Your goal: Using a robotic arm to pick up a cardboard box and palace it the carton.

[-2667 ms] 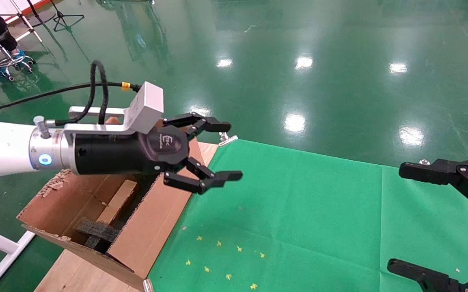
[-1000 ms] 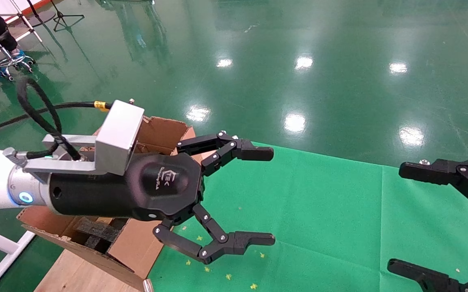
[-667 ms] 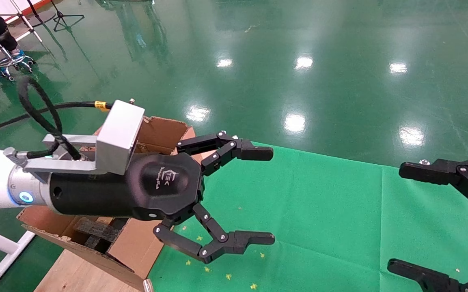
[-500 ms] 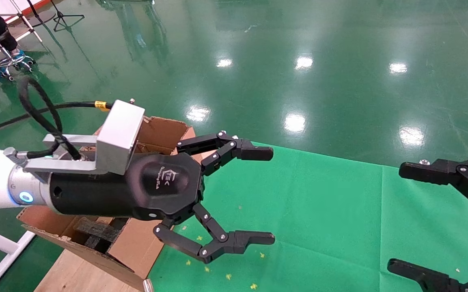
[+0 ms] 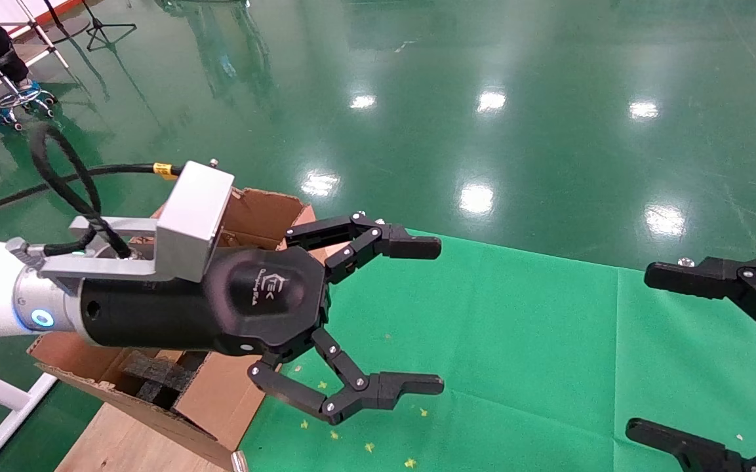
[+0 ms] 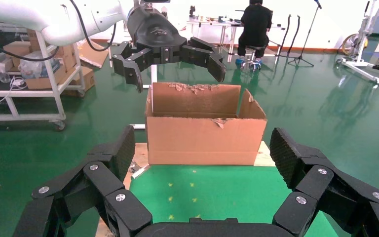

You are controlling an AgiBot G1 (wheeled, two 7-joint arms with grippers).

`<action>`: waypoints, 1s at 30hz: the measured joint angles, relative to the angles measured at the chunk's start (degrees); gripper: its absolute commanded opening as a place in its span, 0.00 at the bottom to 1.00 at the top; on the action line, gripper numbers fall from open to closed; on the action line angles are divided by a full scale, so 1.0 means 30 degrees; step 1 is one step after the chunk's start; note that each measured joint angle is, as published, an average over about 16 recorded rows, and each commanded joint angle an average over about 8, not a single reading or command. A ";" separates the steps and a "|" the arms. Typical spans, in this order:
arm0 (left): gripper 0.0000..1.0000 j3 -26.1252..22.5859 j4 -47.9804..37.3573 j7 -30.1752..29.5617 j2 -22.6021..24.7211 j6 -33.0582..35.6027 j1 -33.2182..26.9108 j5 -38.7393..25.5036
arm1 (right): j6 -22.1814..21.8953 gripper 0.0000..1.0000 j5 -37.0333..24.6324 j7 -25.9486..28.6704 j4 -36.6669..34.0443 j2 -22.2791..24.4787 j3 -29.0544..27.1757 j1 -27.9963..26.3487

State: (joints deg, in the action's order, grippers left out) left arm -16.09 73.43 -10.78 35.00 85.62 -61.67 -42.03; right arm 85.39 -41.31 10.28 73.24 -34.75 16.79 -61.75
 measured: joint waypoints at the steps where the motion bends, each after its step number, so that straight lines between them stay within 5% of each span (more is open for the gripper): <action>1: 1.00 0.0000 -0.0001 0.0000 0.0000 0.0000 -0.0001 -0.0001 | 0.0000 1.00 0.0000 0.0000 0.0000 0.0000 0.0000 0.0000; 30: 1.00 0.0000 -0.0002 0.0001 0.0000 -0.0001 -0.0005 -0.0012 | 0.0000 1.00 0.0000 0.0000 0.0000 0.0000 0.0000 0.0000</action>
State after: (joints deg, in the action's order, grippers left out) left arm -16.09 73.43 -10.78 35.00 85.62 -61.69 -42.06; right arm 85.39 -41.31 10.28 73.24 -34.75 16.79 -61.75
